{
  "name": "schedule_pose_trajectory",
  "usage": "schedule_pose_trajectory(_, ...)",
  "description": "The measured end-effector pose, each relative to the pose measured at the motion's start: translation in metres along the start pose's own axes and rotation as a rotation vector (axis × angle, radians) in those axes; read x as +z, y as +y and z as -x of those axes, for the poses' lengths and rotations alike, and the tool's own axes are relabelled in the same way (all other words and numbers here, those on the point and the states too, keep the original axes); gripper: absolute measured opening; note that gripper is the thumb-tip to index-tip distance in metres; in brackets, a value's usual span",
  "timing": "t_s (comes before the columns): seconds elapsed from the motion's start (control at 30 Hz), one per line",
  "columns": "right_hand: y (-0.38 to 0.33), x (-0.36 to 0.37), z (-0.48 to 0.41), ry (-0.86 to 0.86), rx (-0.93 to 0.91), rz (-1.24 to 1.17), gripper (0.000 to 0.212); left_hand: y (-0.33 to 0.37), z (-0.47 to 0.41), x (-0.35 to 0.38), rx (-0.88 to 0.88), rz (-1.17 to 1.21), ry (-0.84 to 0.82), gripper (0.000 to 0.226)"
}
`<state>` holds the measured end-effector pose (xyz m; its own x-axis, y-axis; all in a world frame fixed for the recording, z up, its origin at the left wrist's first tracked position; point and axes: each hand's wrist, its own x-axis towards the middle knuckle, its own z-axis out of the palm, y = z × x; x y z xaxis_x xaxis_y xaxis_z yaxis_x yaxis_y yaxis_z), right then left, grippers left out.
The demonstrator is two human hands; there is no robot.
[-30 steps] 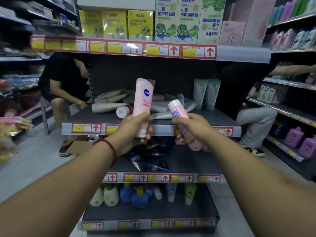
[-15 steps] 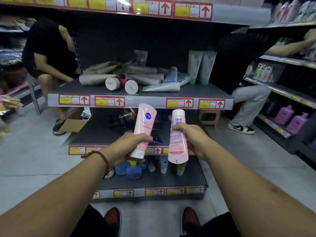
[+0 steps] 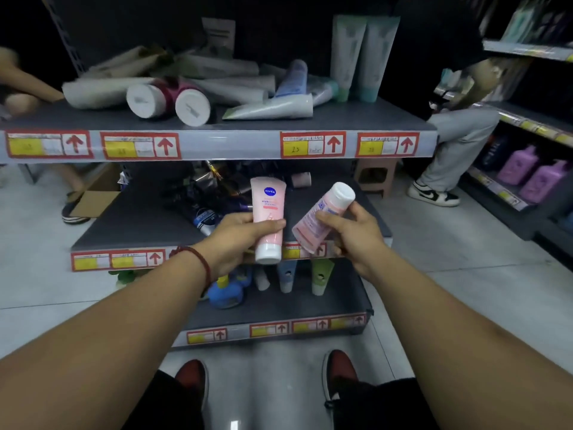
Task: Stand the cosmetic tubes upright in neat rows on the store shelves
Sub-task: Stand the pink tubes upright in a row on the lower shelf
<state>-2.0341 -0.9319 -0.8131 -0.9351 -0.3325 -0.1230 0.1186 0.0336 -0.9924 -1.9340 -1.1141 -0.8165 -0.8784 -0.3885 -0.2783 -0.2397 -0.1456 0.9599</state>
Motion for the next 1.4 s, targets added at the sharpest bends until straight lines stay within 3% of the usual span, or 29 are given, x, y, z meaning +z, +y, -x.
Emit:
schedule_pose_trajectory(0.2,0.017,0.009,-0.020,-0.047,-0.091,-0.012,0.031,-0.007,-0.029,0.017,-0.072,0.178,-0.017,0.024)
schedule_pose_trajectory(0.43,0.025,0.006,-0.048,-0.116,-0.046,0.025,0.068,-0.008,-0.050,0.031,-0.142,0.253,-0.060,0.028)
schedule_pose_trajectory(0.53,0.033,0.001,-0.054,-0.135,0.075,-0.066,0.045,-0.009,-0.056,0.028,-0.164,0.285,-0.042,0.030)
schedule_pose_trajectory(0.63,0.039,-0.001,-0.060,-0.021,0.084,-0.014,0.015,-0.010,-0.059,0.023,-0.175,0.318,-0.013,0.030)
schedule_pose_trajectory(0.77,0.042,-0.005,-0.065,0.061,0.119,-0.056,0.027,-0.014,-0.062,0.021,-0.105,0.319,0.006,0.030)
schedule_pose_trajectory(0.93,0.036,-0.002,-0.064,0.036,0.086,-0.133,0.064,-0.020,-0.067,0.024,0.120,0.050,0.109,0.035)
schedule_pose_trajectory(1.07,0.035,0.012,-0.065,0.109,0.008,-0.012,0.046,-0.020,-0.078,0.020,0.258,-0.151,0.236,0.038)
schedule_pose_trajectory(1.2,0.033,0.020,-0.085,0.133,-0.066,0.022,0.040,-0.013,-0.091,0.020,0.375,-0.277,0.391,0.033)
schedule_pose_trajectory(1.4,0.029,0.030,-0.136,0.130,-0.264,0.328,0.036,-0.012,-0.127,0.026,0.527,-0.593,0.557,0.042)
